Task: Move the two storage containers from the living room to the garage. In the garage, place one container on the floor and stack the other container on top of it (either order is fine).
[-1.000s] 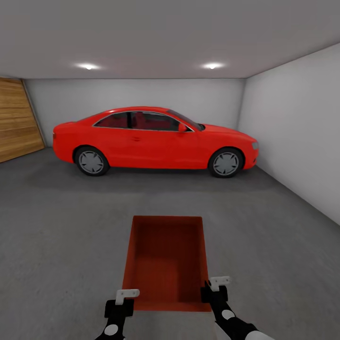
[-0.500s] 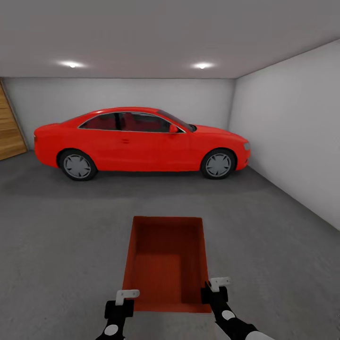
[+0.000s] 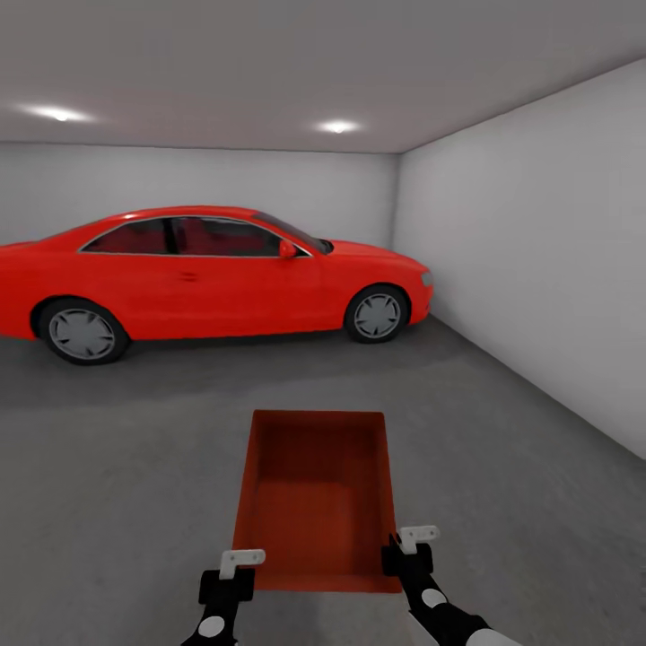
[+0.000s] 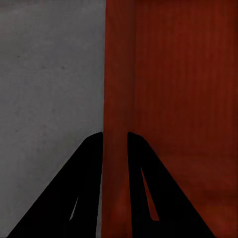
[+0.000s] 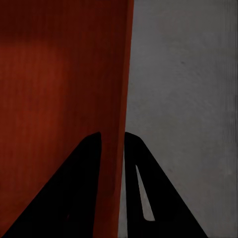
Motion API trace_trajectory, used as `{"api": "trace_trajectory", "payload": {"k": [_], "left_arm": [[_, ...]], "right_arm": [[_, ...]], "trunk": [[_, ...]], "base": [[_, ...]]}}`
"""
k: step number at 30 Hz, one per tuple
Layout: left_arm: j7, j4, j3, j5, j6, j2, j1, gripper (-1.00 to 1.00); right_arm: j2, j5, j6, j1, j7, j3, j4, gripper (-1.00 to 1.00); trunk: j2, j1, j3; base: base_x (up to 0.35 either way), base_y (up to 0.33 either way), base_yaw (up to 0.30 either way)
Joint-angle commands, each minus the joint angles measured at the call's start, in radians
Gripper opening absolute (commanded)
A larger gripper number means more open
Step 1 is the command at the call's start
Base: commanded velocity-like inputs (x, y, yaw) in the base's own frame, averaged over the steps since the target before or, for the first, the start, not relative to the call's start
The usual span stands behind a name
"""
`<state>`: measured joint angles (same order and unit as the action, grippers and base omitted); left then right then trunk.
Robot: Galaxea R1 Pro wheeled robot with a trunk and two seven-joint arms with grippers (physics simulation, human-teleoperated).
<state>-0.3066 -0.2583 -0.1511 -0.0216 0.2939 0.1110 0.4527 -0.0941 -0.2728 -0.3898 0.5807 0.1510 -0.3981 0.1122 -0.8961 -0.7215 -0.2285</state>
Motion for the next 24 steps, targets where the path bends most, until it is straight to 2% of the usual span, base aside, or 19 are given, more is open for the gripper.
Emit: {"api": "trace_trajectory", "payload": {"k": [1, 7, 24], "left_arm": [[-0.032, -0.015, 0.03, -0.089, 0.063, -0.001, 0.001, -1.0], [-0.032, -0.015, 0.03, -0.089, 0.063, -0.001, 0.001, -1.0], [-0.032, -0.015, 0.03, -0.089, 0.063, -0.001, 0.001, -1.0]], "right_arm": [[0.0, -0.026, -0.001, 0.001, 0.045, 0.047, -0.011, -1.0], [0.0, -0.026, -0.001, 0.001, 0.044, 0.047, -0.011, -1.0], [0.001, -0.025, -0.001, 0.001, 0.042, 0.045, -0.011, -1.0]], "trunk": [[-0.001, -0.001, -0.001], [-0.001, -0.001, 0.002], [-0.001, -0.001, 0.002]], "base": [[0.322, 0.0, -0.277], [0.322, 0.0, -0.19], [0.322, 0.0, -0.017]]}}
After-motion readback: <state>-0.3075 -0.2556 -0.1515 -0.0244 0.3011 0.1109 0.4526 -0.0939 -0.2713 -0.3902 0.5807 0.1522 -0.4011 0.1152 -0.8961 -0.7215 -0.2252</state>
